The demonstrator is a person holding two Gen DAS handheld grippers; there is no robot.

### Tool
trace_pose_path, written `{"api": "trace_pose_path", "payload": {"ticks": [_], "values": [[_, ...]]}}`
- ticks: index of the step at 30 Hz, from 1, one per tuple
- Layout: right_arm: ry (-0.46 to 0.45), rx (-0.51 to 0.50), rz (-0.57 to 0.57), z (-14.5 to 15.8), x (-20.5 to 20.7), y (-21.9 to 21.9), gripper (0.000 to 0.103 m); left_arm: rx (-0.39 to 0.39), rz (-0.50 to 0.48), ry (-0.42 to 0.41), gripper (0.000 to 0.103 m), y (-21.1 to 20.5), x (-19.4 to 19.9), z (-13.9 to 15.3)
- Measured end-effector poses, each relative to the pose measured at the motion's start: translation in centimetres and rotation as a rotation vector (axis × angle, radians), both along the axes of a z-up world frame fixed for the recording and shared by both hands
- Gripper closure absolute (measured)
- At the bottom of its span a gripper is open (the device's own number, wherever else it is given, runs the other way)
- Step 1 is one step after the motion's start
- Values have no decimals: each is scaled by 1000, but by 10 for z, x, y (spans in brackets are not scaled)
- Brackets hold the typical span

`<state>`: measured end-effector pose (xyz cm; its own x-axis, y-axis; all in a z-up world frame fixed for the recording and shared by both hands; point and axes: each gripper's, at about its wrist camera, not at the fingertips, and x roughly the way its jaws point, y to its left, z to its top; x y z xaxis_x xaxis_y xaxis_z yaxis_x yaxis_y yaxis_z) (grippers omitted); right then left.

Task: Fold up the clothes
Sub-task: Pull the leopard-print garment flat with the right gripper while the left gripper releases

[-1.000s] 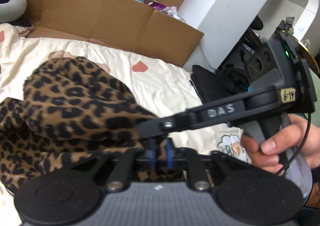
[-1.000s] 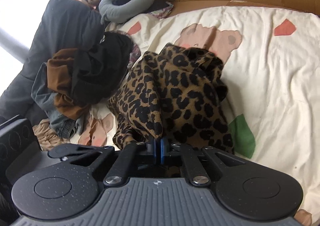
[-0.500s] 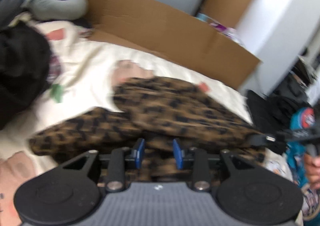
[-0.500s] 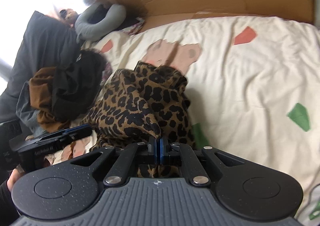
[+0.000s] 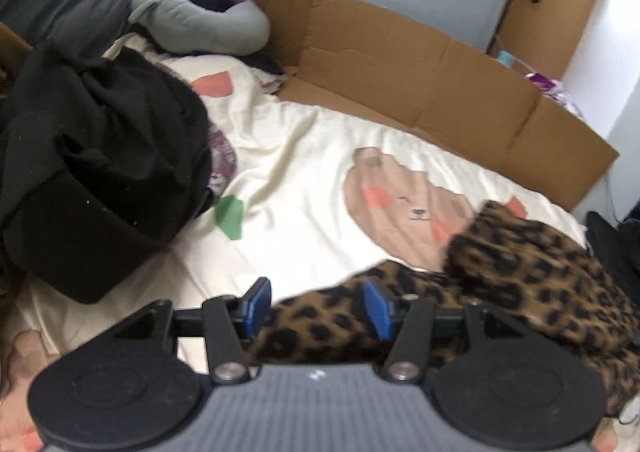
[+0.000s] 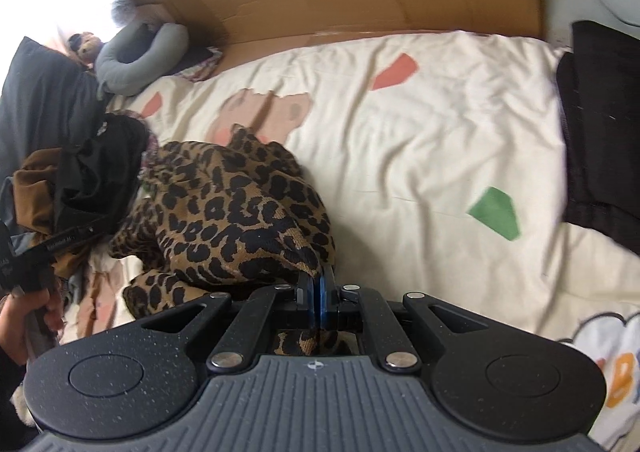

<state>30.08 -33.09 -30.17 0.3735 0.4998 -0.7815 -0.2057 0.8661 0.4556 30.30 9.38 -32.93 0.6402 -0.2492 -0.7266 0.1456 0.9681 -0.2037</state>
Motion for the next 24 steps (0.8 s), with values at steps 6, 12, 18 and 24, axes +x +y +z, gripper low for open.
{"api": "trace_pose_path", "payload": {"ticks": [6, 12, 18, 24], "values": [[27, -43, -42, -11, -5, -22, 103, 15, -88, 33, 45, -3, 12, -24], [47, -83, -93, -23, -9, -42, 103, 67, -97, 67, 45, -3, 23, -44], [68, -112, -124, -37, -13, -58, 103, 107, -142, 93, 44, -7, 28, -60], [79, -132, -156, -50, -13, -75, 103, 146, -174, 133, 40, -10, 34, -75]]}}
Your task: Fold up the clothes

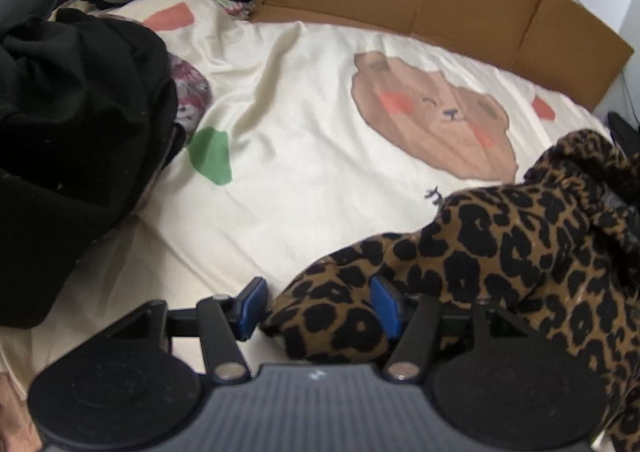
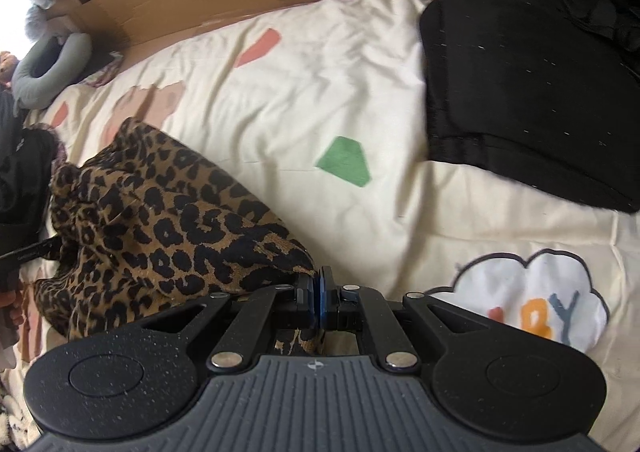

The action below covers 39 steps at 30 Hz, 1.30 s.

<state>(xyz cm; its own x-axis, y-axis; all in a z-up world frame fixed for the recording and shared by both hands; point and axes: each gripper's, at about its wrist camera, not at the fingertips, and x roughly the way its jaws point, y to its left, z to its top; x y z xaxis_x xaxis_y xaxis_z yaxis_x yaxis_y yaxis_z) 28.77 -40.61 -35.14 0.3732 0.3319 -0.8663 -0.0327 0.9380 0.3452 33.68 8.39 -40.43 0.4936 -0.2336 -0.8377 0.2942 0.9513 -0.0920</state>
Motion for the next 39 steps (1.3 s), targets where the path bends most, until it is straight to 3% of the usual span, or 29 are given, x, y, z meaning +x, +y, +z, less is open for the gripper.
{"api": "trace_pose_path", "payload": {"ticks": [3, 5, 8, 9, 10, 16, 26, 33, 39], "values": [[3, -7, -13, -5, -1, -6, 103, -6, 3, 6, 40, 0, 1, -4], [9, -13, -23, -9, -2, -8, 103, -1, -9, -4, 46, -2, -1, -5], [14, -19, -29, -14, -3, -10, 103, -2, -22, -15, 72, -3, -3, -4], [13, -19, -27, -14, -4, -10, 103, 0, -12, -19, 90, -2, -3, -2], [11, -21, -26, -13, -4, -11, 103, -18, 12, -19, 93, 1, -4, 1], [1, -32, -39, -8, -2, -20, 103, -103, 121, -84, 96, 19, -22, 31], [-11, -37, -37, 6, -11, -31, 103, -144, 186, -166, 98, 50, -71, 100], [-2, 14, -26, 21, -25, -29, 103, -124, 227, -177, 98, 72, -107, 133], [11, 86, 30, 32, -39, -10, 103, -32, 291, -167, 98, 100, -138, 151]]}}
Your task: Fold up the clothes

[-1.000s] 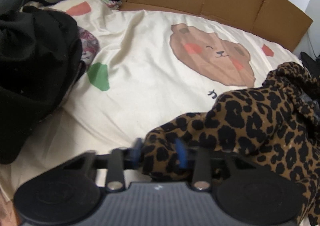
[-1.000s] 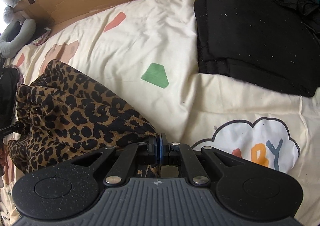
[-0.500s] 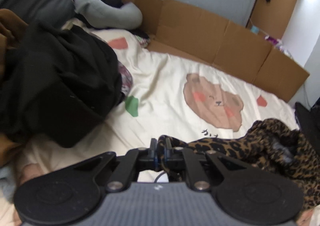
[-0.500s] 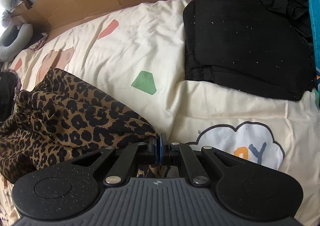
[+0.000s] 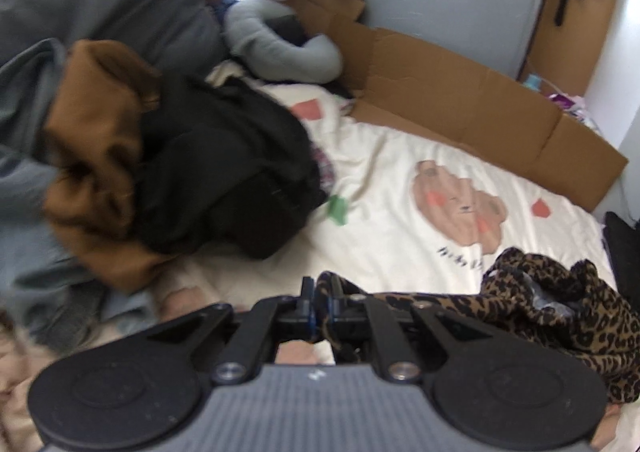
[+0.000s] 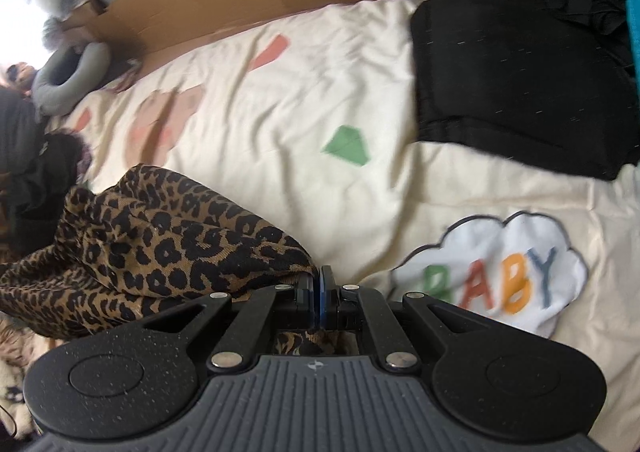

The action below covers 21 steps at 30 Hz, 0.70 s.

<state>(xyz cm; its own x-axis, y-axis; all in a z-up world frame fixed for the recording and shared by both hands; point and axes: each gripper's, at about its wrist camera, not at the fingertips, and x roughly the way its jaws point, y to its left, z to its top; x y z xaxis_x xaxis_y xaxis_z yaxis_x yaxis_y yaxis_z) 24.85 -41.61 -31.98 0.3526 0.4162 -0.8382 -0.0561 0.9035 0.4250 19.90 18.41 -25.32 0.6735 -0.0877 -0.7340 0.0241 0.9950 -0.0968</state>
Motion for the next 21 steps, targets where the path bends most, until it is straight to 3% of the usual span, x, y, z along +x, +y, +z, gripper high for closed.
{"api": "trace_pose_path", "payload": {"ticks": [10, 15, 21], "values": [[22, 97, 116, 10, -15, 41, 103, 46, 112, 11, 98, 41, -43, 53], [13, 109, 149, 18, -22, 53, 103, 59, 135, 2, 98, 43, -54, 80], [27, 54, 114, 13, -25, 32, 103, -25, 180, 118, 98, 40, -76, 46]]}}
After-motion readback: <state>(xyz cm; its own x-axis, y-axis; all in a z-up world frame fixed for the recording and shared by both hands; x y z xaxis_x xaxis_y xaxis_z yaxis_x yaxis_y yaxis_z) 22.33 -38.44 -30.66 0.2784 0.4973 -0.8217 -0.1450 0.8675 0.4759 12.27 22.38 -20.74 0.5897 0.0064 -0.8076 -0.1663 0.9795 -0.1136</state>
